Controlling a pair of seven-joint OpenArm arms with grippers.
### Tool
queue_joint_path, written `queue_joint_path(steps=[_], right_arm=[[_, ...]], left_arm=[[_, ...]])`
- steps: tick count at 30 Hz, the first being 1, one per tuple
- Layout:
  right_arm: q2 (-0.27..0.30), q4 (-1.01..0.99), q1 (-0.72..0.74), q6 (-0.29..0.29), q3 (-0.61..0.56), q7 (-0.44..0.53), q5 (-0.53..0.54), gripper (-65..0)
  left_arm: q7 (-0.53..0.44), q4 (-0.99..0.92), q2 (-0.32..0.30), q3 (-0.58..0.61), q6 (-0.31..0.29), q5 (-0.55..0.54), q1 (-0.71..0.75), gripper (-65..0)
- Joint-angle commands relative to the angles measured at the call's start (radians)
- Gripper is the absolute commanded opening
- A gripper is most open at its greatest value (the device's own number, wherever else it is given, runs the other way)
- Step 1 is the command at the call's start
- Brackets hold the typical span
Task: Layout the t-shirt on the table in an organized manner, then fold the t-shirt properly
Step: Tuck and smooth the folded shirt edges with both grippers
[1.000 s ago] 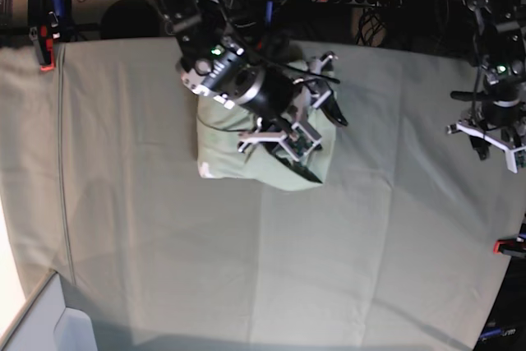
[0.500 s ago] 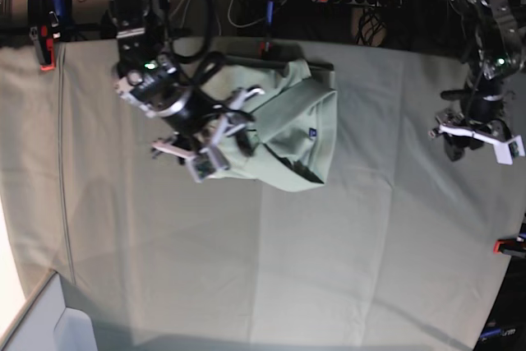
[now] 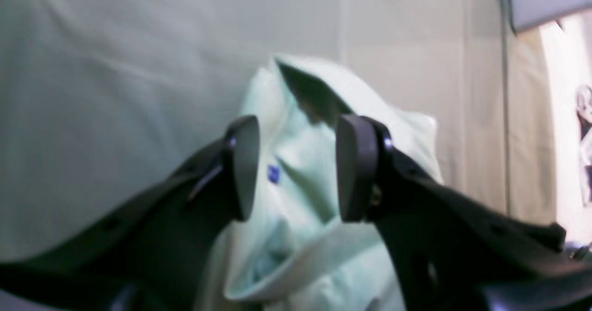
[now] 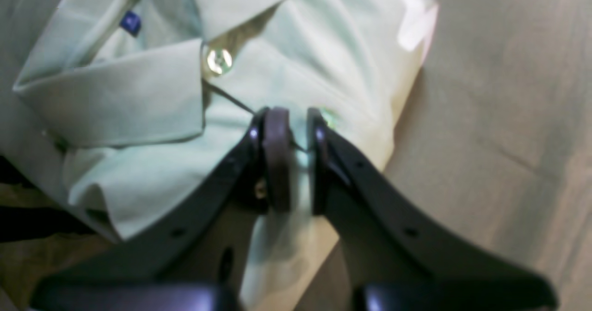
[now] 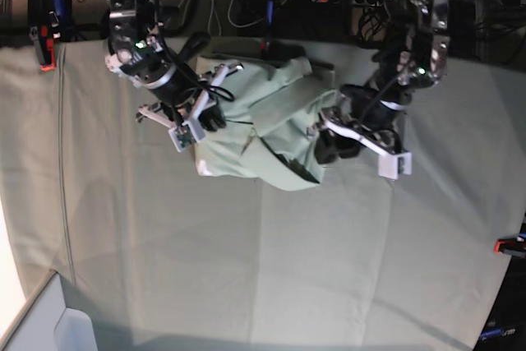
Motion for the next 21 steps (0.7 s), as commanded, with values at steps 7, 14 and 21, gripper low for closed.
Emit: queue_joint_path(steps=[7,14,21], right_arm=[[0.001,0.027,0.004,0.003,0.004,0.019,0.014,-59.4],[0.001,0.027,-0.011,0.003,-0.004,0.019,0.014,-59.4],[0.000,0.019,-0.019,0.003,-0.027,0.019,0.014,-59.4]], left_arm=[[-0.015,-0.200,-0.003,-0.008,0.001,-0.002,-0.005,-38.3],[-0.059,-0.308,-0.055,-0.008,-0.001,-0.002,-0.002,-38.3],[-0.087,-0.311,-0.093,-0.010,-0.001,-0.011,0.018,-38.3]])
